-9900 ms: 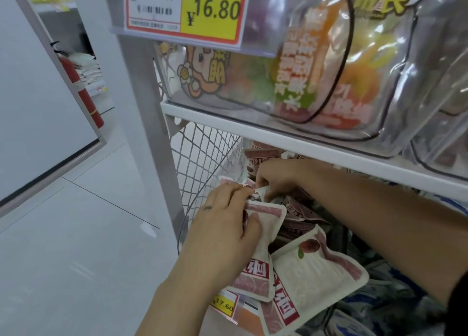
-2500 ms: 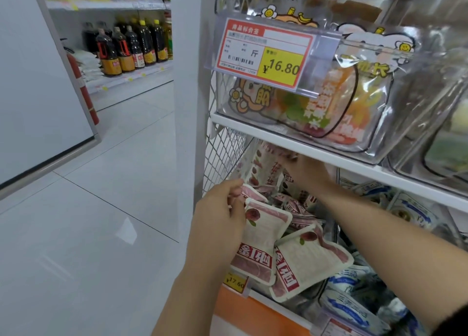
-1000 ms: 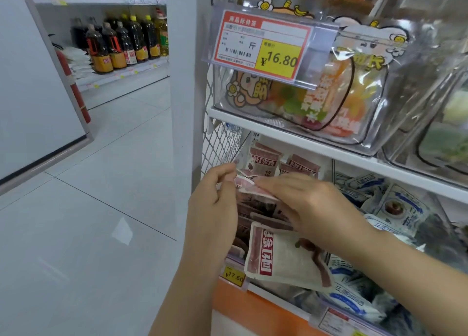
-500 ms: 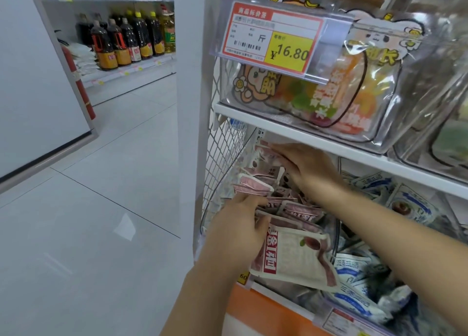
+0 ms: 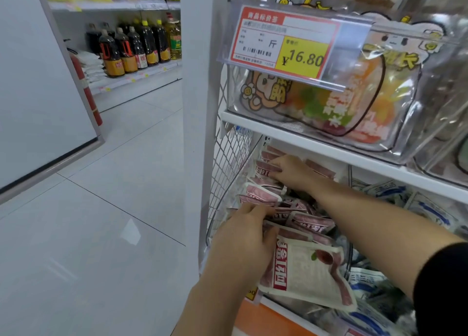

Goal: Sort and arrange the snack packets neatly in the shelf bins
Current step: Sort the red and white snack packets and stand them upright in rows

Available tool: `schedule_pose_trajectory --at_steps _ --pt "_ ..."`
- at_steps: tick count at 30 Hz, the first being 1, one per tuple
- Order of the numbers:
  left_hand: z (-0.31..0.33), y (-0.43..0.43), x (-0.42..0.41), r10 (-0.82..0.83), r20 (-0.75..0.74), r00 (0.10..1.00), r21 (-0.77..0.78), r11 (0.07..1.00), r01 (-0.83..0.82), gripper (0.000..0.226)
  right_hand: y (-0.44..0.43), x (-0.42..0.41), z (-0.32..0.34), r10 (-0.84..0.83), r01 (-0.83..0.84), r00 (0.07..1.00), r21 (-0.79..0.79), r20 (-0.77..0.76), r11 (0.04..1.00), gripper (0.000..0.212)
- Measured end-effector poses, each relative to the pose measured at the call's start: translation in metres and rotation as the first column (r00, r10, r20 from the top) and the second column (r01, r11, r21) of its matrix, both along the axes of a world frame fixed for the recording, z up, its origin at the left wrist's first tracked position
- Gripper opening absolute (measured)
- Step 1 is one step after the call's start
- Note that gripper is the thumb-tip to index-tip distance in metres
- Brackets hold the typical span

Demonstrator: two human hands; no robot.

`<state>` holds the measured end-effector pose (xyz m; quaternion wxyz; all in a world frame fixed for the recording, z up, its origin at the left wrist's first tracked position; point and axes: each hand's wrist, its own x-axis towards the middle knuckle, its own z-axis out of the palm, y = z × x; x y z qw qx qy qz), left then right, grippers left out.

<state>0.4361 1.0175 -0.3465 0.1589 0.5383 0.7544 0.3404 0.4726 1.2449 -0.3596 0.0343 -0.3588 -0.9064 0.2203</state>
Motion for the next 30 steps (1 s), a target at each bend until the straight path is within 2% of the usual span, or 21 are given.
schedule_pose_trajectory --at_steps 2,4,6,8,11,13,16,18,20,24,30 --pt "0.0 0.0 0.0 0.002 0.005 1.0 0.003 1.0 -0.002 0.034 0.0 0.0 0.001 0.044 -0.043 0.998 -0.029 0.053 0.999 0.03" --pt "0.0 0.0 0.001 0.003 0.003 1.0 0.0 1.0 -0.003 0.035 -0.007 0.004 0.007 0.083 -0.085 0.995 0.028 0.058 0.996 0.035" --pt "0.001 0.001 0.0 0.0 -0.007 1.0 -0.009 1.0 0.0 0.035 -0.018 0.012 0.016 0.105 -0.099 0.994 0.132 -0.035 0.986 0.039" --pt "0.002 0.001 0.0 0.003 -0.025 1.0 -0.019 1.0 -0.004 0.034 -0.031 0.02 0.027 0.177 -0.164 0.981 0.153 -0.077 0.974 0.027" --pt "0.002 0.001 0.0 0.004 -0.053 0.999 -0.045 0.999 -0.006 0.034 -0.036 0.023 0.031 0.282 -0.292 0.954 0.115 0.097 0.949 0.018" --pt "0.001 0.0 0.0 0.001 -0.052 0.999 -0.055 0.998 -0.004 0.034 -0.034 0.02 0.03 0.258 -0.301 0.942 0.198 0.215 0.933 0.024" --pt "0.002 0.001 0.0 -0.003 -0.049 0.999 -0.052 0.999 0.0 0.034 -0.032 0.013 0.029 0.203 -0.279 0.946 0.318 0.253 0.906 0.023" --pt "0.002 0.0 -0.001 -0.001 -0.05 0.999 -0.04 0.999 -0.001 0.033 -0.03 0.009 0.026 0.172 -0.256 0.95 0.331 0.262 0.908 0.02" --pt "0.002 0.0 -0.001 -0.001 -0.051 0.999 -0.034 0.999 -0.001 0.031 -0.027 0.006 0.025 0.146 -0.218 0.956 0.283 0.254 0.934 0.022" --pt "0.003 -0.002 -0.002 0.0 -0.041 0.999 -0.032 0.999 -0.001 0.03 -0.018 0.007 0.028 0.079 -0.096 0.988 0.12 0.135 0.988 0.028" --pt "0.002 0.001 -0.003 0.009 -0.078 0.997 -0.049 0.999 -0.013 0.031 -0.013 0.012 0.022 0.019 -0.014 0.996 -0.057 0.087 0.998 0.015"
